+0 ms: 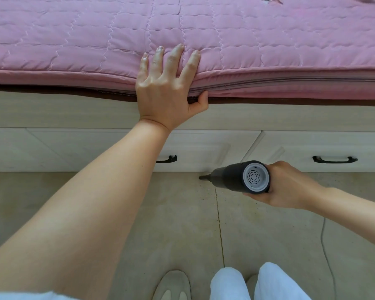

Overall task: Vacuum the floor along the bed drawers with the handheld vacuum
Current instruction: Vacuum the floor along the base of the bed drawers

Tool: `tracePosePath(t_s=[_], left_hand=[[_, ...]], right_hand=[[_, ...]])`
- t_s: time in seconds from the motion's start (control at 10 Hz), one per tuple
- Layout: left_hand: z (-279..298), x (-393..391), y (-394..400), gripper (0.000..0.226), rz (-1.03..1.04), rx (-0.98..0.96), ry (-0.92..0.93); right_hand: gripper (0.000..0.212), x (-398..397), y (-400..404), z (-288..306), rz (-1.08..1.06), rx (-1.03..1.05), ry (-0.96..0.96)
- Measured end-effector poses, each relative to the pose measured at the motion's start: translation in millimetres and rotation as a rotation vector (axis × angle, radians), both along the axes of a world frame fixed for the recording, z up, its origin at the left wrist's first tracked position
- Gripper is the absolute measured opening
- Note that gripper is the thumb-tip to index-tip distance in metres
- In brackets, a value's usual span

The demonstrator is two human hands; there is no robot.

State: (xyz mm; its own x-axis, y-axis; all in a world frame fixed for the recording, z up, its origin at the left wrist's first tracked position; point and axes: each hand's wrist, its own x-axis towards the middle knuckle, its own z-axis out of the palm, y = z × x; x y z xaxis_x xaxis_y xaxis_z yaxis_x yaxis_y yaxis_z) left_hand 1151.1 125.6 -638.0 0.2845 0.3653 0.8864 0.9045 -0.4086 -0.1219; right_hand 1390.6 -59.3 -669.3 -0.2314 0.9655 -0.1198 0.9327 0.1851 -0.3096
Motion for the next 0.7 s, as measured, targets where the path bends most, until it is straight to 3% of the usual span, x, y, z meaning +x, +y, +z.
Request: tracePosePath(t_s=[0.7], left_hand=[[-1,0,0,0.060,0.003,0.000,0.008]], right_hand=[[0.033,-13,4,3,0.011,0.009,0.041]])
